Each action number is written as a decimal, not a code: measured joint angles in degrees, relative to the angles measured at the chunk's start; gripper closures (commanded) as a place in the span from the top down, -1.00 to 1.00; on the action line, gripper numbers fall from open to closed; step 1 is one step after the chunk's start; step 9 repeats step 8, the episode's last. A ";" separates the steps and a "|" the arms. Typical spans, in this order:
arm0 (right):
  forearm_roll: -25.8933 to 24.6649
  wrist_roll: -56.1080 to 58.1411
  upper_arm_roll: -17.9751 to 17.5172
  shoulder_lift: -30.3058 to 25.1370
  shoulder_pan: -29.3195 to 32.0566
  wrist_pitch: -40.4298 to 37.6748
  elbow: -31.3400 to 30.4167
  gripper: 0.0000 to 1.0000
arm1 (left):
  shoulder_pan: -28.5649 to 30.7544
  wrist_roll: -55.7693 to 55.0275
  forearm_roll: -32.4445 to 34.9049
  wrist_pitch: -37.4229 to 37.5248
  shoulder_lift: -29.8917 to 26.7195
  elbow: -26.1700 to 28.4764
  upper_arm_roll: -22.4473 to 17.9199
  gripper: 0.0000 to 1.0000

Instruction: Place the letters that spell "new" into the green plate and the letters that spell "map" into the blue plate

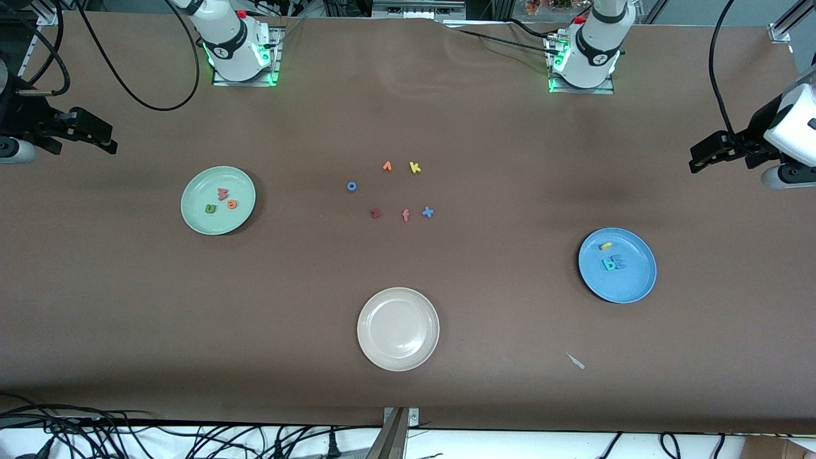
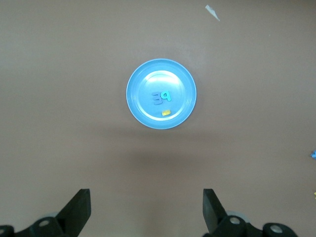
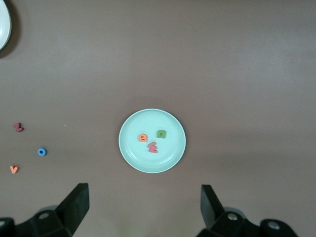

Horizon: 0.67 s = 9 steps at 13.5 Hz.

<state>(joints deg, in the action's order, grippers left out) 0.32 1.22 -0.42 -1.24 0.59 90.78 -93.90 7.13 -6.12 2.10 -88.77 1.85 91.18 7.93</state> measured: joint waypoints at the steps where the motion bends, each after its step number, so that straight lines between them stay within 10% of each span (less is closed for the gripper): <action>1: 0.00 0.00 0.00 0.00 0.00 0.00 0.00 1.00 | 0.05 0.01 0.00 0.08 0.09 0.01 -0.13 1.00; 9: 0.00 0.00 0.00 0.00 0.00 0.00 0.00 1.00 | 0.11 0.29 0.00 0.17 0.23 0.01 -0.39 1.00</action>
